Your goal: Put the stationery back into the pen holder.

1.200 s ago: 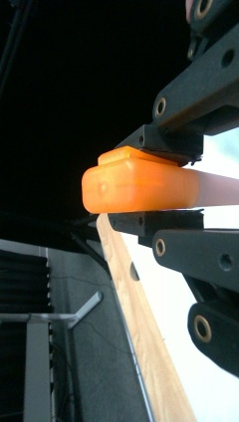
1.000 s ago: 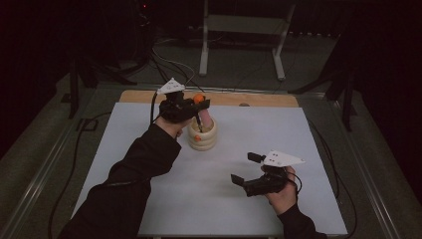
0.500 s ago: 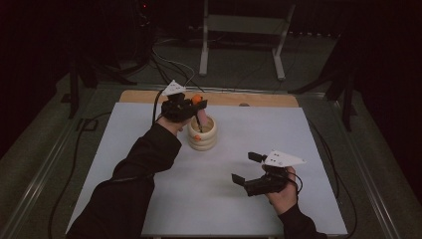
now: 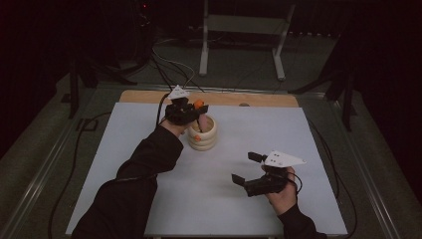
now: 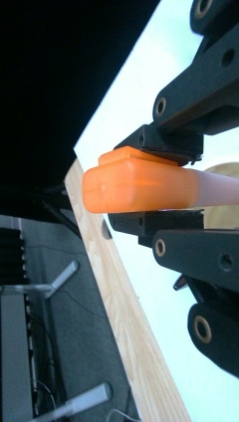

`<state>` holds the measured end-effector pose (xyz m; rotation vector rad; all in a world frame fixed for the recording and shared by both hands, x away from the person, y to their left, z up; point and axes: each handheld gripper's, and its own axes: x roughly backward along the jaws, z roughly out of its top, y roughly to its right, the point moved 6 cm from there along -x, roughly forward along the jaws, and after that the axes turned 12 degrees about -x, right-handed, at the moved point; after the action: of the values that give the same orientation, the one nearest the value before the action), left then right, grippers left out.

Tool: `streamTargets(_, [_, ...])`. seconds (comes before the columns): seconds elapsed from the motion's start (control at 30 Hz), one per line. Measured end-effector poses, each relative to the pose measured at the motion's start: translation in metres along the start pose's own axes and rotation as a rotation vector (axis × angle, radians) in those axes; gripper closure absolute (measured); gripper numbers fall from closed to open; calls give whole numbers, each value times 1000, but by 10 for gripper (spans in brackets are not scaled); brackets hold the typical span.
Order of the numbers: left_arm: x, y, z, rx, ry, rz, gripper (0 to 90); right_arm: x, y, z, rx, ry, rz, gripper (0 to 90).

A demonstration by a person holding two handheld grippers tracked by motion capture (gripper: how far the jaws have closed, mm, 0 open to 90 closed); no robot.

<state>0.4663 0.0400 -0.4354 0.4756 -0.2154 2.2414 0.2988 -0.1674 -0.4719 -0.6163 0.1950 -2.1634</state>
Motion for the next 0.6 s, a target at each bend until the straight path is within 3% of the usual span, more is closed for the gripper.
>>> streamTargets(0.1, [-3,1,-3,-19,-21,13,723,0,0,0,-2,0,-2,15])
streamTargets(0.6, [-20,7,-14,-39,-93,15,722,1,0,0,-8,-8,3,15])
